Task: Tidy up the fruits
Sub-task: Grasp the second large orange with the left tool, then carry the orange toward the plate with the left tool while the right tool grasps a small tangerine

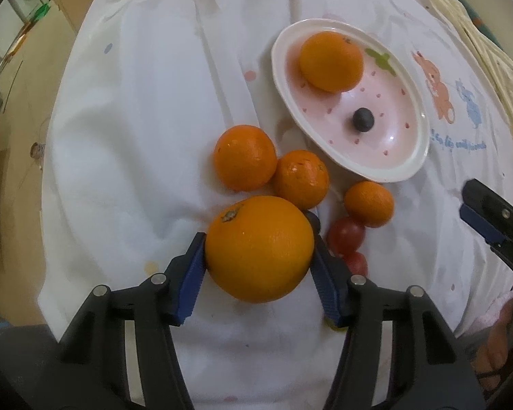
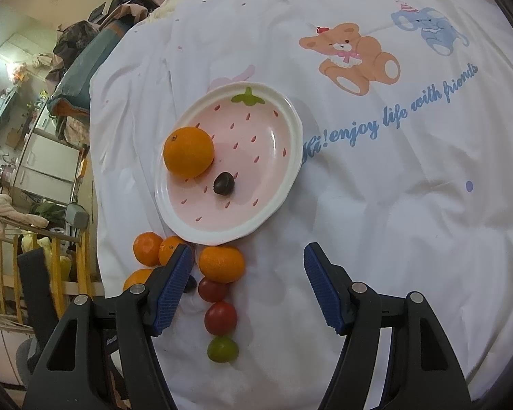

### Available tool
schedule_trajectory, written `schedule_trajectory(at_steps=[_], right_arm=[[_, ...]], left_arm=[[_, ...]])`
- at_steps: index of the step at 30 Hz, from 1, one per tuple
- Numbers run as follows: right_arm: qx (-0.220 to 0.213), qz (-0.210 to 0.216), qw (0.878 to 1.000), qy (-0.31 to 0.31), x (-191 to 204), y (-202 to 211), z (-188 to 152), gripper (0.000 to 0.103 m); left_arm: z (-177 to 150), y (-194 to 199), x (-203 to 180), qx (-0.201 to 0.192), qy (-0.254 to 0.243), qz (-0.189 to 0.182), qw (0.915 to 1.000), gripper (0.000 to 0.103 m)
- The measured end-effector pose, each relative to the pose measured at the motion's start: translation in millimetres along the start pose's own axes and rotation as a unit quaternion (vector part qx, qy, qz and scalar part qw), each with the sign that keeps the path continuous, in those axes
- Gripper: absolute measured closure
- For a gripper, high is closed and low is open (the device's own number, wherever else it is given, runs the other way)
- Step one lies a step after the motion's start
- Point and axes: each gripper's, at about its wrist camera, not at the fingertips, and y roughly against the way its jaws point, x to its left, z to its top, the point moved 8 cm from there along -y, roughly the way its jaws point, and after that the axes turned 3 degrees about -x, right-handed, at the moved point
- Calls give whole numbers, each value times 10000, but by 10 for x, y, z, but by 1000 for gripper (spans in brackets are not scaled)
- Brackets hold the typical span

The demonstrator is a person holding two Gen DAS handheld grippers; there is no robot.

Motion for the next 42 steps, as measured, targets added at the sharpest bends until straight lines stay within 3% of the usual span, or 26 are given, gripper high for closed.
schedule_trajectory(at_steps=[7,13,17,29,38,41,42], right_arm=[[-23,-16,10000,94,81,22,-9,33],[52,-108,9999,88,59,-50,-33,32],[180,-99,9998,57,53,-143,-70,32],[791,144,9966,173,212,-587,-221,32],[947,167,9945,420,275,-848,-278,32],[917,237,9946,423,263,-854,-251,37],[911,266,9945,435,261,-849,-247,49]], left_arm=[[52,409,-29,-563,-157,-48,9983,49],[218,665,85,-1002,44,-58,9949,49],[231,640,147,-901,239,-215,9954,49],[221,558,244,-849,229,-71,9961,49],[222,453,301,-793,182,80,9967,49],[218,429,290,-774,150,119,9968,49],[221,421,284,-772,134,131,9968,49]])
